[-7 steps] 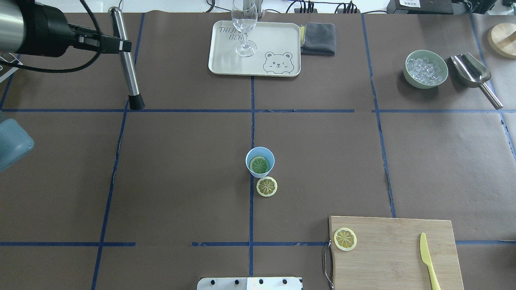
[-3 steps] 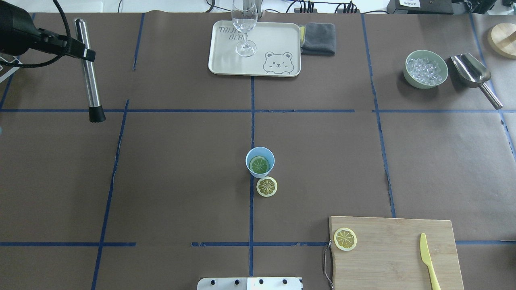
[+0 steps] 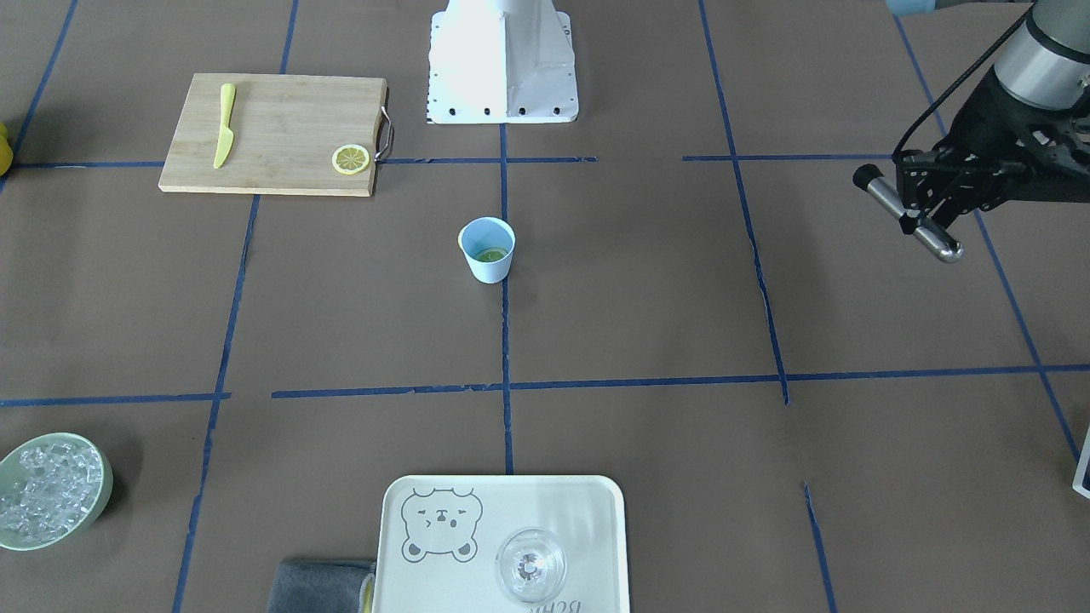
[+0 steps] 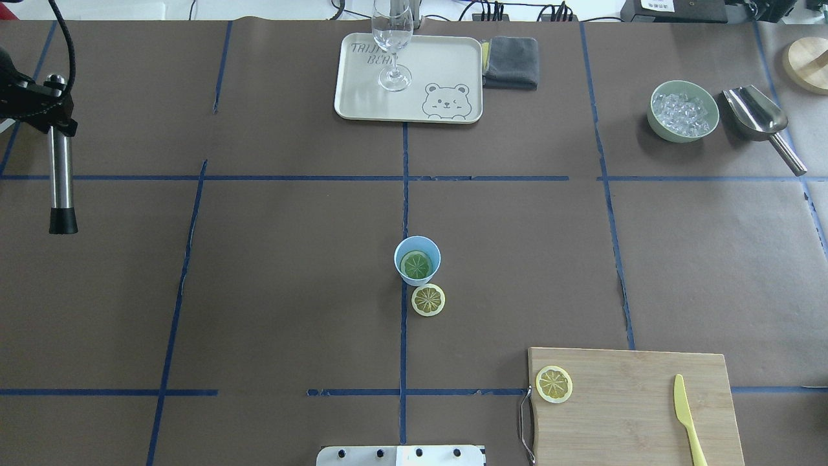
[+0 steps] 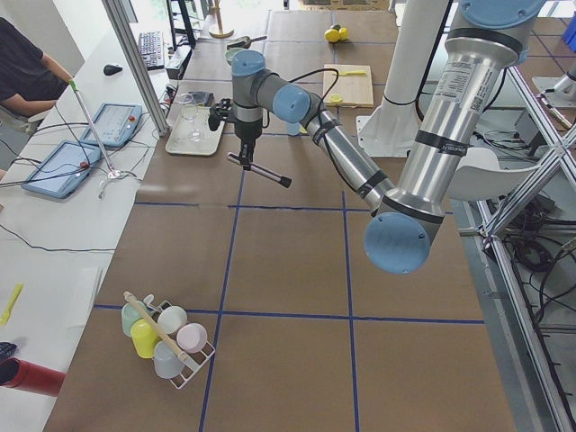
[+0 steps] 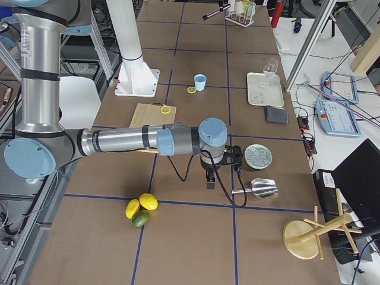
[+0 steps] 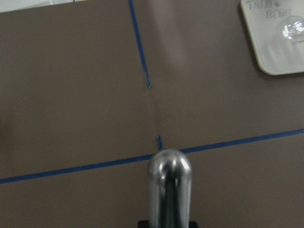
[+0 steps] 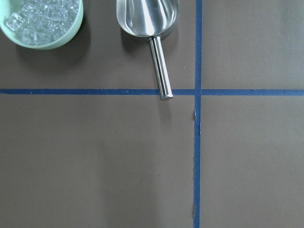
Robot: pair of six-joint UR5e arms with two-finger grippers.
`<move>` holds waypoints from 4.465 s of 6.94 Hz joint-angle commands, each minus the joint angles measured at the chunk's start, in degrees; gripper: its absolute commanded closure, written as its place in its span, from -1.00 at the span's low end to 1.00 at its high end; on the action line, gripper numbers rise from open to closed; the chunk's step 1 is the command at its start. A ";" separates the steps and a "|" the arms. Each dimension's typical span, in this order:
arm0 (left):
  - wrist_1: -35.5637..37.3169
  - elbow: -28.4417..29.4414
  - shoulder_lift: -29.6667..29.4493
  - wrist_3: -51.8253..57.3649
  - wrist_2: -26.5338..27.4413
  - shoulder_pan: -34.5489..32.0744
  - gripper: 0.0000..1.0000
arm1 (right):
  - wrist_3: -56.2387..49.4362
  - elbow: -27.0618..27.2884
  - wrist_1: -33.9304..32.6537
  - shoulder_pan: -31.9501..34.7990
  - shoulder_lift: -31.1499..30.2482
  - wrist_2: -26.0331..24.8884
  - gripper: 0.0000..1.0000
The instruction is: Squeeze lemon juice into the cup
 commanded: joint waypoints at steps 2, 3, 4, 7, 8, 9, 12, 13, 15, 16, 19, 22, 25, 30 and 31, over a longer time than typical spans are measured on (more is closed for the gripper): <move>4.42 10.42 -2.37 0.03 0.05 8.25 1.00 | -0.15 -0.06 0.13 0.17 -0.05 0.13 -1.00; 2.50 14.73 -3.61 0.20 -0.12 11.61 1.00 | -0.07 0.11 0.13 0.17 0.03 0.13 -1.00; 1.78 17.56 -4.06 0.20 -0.04 14.08 1.00 | -0.07 0.29 0.13 0.17 0.12 0.13 -1.00; 1.60 21.79 -3.01 0.29 -0.12 14.45 1.00 | 0.11 0.73 0.13 0.26 0.39 0.13 -1.00; 1.34 23.11 -2.66 0.11 -0.21 14.45 1.00 | 0.28 0.73 0.13 0.26 0.65 0.13 -1.00; 0.21 24.26 -2.48 0.03 -0.21 14.37 1.00 | 0.20 0.64 0.13 0.26 0.74 0.13 -1.00; -5.24 29.00 -1.95 -0.50 -0.12 14.45 1.00 | 0.29 0.64 0.13 0.26 0.83 0.13 -1.00; -5.34 29.01 -1.95 -0.59 -0.12 14.37 1.00 | 0.20 0.56 0.13 0.26 0.83 0.13 -1.00; -6.21 29.71 -1.95 -0.59 -0.12 14.45 -0.98 | 0.20 0.55 0.13 0.26 0.83 0.13 -1.00; -6.66 29.80 -1.95 -0.50 -0.04 14.28 -1.00 | 0.29 0.47 0.13 0.26 0.83 0.13 -1.00; -6.66 27.01 -2.22 2.20 1.98 10.08 -1.00 | 0.29 0.38 0.13 0.26 1.18 0.04 -1.00; -5.69 16.56 -1.52 10.45 1.90 -1.92 -1.00 | 0.46 0.29 0.13 0.26 1.53 -0.13 -1.00; -5.87 14.42 1.99 34.49 0.94 -19.42 -1.00 | 0.46 0.12 0.13 0.26 1.18 -0.13 -1.00; -26.81 24.58 17.97 45.20 -8.97 -27.56 -1.00 | 0.29 -2.43 0.13 0.26 1.44 -0.40 -1.00; -28.70 26.27 19.21 44.68 -9.26 -27.56 -1.00 | 0.37 -2.96 0.13 0.17 1.62 -0.40 -1.00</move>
